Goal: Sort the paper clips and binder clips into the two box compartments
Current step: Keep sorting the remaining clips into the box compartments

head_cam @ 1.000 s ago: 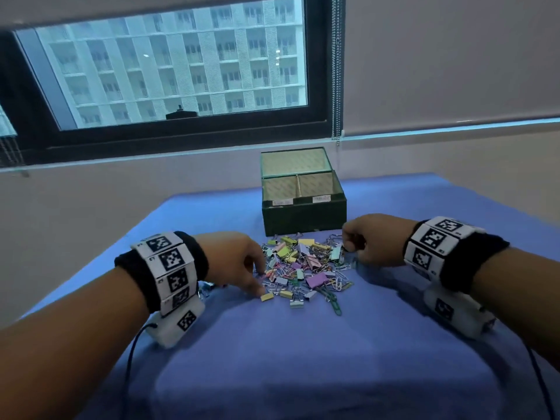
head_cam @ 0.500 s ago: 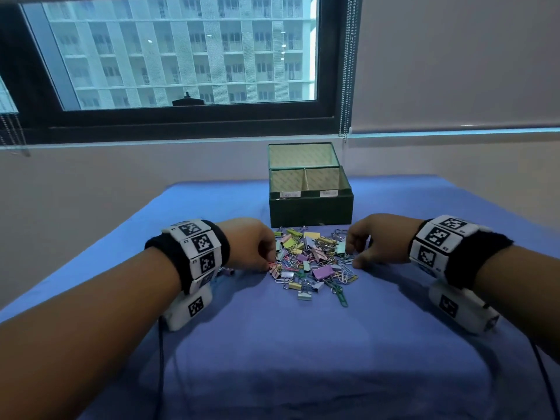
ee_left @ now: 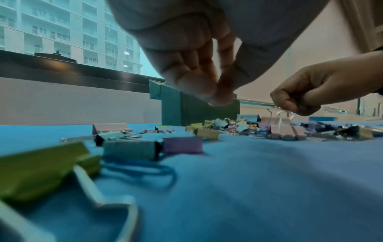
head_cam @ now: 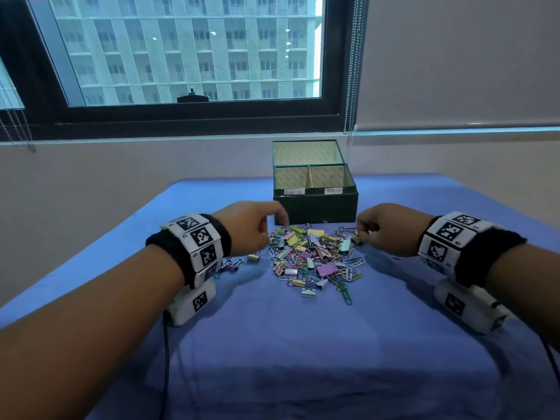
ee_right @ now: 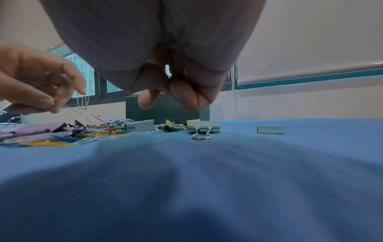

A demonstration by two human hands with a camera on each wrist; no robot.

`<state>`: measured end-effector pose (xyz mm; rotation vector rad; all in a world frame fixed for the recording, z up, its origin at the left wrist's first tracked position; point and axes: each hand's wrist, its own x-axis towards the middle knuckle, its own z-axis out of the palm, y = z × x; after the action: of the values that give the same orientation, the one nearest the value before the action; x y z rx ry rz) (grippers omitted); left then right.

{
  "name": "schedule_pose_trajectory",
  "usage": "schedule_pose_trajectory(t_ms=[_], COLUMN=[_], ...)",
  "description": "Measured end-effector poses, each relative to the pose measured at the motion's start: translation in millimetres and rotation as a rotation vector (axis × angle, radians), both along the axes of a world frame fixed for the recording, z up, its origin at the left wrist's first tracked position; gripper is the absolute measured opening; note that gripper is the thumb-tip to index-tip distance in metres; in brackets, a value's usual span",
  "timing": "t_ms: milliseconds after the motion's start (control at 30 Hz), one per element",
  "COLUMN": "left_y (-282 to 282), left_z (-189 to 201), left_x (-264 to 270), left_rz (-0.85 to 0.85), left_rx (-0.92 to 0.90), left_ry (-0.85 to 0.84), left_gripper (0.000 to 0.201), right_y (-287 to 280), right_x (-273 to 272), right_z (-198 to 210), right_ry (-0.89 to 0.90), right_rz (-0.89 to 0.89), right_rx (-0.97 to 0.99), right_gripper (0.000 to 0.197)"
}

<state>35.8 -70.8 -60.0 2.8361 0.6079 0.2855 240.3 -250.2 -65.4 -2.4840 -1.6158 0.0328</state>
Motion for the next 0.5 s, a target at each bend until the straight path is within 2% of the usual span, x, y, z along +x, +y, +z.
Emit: schedule_pose_trajectory(t_ms=[67,133,233,333,500], left_y=[-4.7,-9.0,-11.4,-2.7,3.2], left_z=[-0.2,-0.7,-2.7,-3.6,-5.4], left_x=[0.2,0.7,3.0,5.9,7.9], left_rz=[-0.060,-0.109,-0.170,-0.096,-0.038], left_rx=[-0.052,-0.076,0.012,0.189,0.178], left_ry=[0.055,0.092,0.148,0.180,0.280], left_gripper=[0.034,0.031,0.015,0.016,0.016], right_y=[1.2,2.3,2.3,-0.8,-0.9], right_x=[0.7,2.1,-0.2,-1.8,1.0], right_z=[0.2,0.3,-1.0,-2.8,-6.5], right_ry=[0.034,0.112,0.155,0.110,0.071], right_rz=[-0.010,-0.021,0.003,0.077,0.098], right_rx=[-0.018,-0.046,-0.083,-0.078,-0.117], right_gripper=[0.024,0.022,0.014,0.015,0.004])
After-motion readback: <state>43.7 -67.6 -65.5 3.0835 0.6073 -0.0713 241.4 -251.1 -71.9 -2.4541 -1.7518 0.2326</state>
